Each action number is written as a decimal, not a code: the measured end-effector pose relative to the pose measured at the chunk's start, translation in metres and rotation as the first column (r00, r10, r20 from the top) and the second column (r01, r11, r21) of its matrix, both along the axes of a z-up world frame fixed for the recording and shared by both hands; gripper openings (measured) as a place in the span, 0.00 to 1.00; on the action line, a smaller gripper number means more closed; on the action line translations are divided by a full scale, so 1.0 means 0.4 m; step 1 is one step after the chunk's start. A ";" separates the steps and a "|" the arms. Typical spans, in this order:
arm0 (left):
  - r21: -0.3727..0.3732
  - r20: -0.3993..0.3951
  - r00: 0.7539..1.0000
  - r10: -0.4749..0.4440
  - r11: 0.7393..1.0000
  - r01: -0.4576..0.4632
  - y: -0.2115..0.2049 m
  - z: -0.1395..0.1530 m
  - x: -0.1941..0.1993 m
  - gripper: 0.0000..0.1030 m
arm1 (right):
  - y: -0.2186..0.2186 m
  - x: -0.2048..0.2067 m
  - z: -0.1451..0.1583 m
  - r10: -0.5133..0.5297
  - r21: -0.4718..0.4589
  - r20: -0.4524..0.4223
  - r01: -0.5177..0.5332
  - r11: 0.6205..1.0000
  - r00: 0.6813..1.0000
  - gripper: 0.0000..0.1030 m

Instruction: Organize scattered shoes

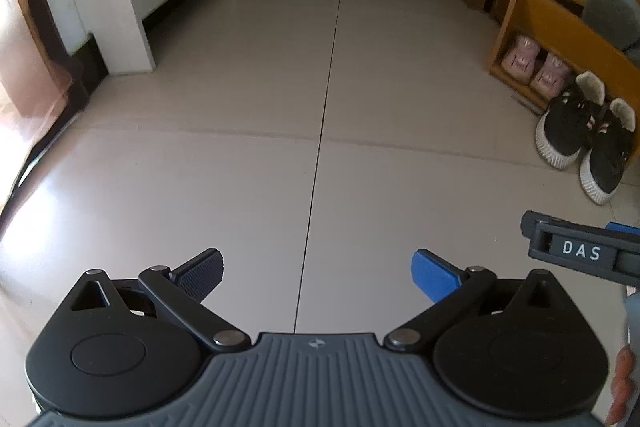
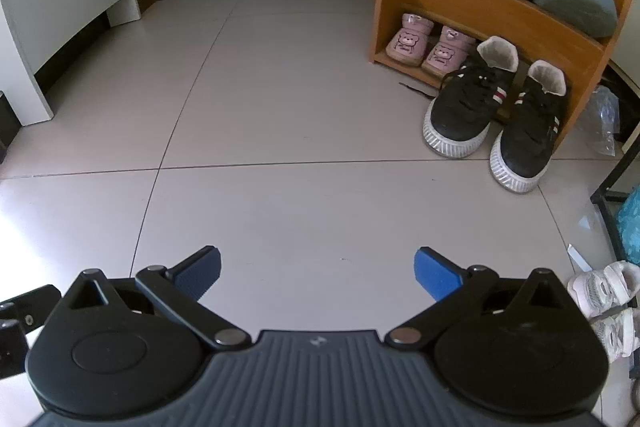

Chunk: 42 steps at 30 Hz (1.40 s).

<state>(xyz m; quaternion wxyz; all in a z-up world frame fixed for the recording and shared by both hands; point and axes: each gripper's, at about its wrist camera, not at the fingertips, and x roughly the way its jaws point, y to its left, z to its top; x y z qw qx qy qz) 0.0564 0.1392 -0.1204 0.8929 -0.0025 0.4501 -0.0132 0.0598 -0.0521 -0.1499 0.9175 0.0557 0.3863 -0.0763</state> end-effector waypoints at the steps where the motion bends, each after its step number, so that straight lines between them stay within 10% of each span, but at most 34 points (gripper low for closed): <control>1: -0.039 -0.035 0.999 -0.021 0.999 0.020 0.004 0.003 0.011 1.00 | -0.001 -0.001 0.003 -0.001 0.002 0.002 0.001 1.000 1.000 0.99; 4: -0.163 -0.023 1.000 -0.002 0.987 -0.001 0.035 0.008 0.022 0.96 | 0.002 -0.004 0.011 -0.001 -0.003 0.010 0.001 1.000 1.000 0.99; 12: -0.072 0.094 0.994 -0.055 0.995 0.062 0.014 0.030 0.018 0.98 | 0.004 -0.023 0.035 -0.001 -0.034 0.042 0.002 0.999 0.999 0.99; 20: -0.238 0.167 0.986 0.026 0.971 0.015 0.025 0.040 -0.007 0.98 | -0.015 -0.068 0.056 -0.025 -0.039 0.091 0.028 0.999 0.996 0.99; 28: 0.043 0.128 0.991 -0.038 0.999 0.033 -0.062 0.018 0.004 1.00 | -0.029 -0.075 0.047 -0.032 -0.053 0.088 0.037 0.998 0.996 0.99; 42: 0.051 0.204 0.975 -0.085 0.996 0.077 -0.087 0.015 -0.040 1.00 | -0.054 -0.083 0.029 -0.045 -0.054 0.075 0.049 0.997 0.996 0.99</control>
